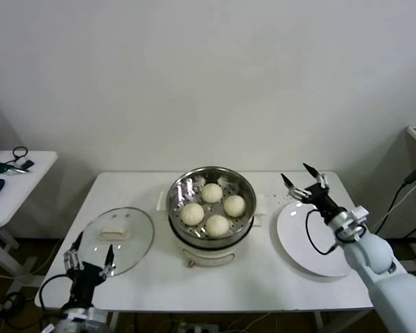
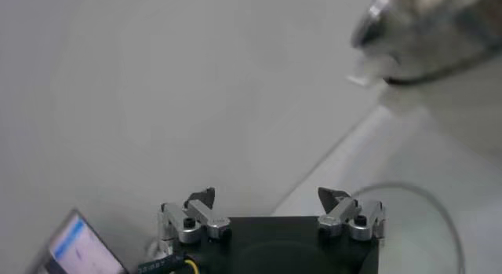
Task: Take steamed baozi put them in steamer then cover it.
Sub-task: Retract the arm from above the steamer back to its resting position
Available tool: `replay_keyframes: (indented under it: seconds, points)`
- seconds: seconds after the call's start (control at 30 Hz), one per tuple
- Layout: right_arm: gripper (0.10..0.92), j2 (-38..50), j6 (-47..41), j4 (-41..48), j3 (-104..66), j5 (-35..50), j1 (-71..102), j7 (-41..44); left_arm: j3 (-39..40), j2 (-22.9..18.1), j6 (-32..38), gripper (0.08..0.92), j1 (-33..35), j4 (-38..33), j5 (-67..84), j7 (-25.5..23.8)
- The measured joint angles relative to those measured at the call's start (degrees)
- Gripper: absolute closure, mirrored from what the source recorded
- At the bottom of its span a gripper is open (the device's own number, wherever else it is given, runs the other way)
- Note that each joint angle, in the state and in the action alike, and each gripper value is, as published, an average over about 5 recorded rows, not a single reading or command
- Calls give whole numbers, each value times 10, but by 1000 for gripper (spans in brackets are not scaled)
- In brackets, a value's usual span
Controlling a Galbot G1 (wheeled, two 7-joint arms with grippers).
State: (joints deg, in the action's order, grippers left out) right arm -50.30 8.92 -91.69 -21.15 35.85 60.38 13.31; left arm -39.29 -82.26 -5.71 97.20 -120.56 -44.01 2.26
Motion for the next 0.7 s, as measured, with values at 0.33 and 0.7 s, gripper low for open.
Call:
replay_keyframes:
  seconds: [0.33, 0.7]
  points:
    - [203, -49, -2, -9, -85, -23, 101, 8, 16, 15, 17, 177, -39, 71, -239, 9]
    - [203, -80, -2, -6, -114, -57, 143, 9, 14, 18, 52, 177, -123, 196, -377, 42]
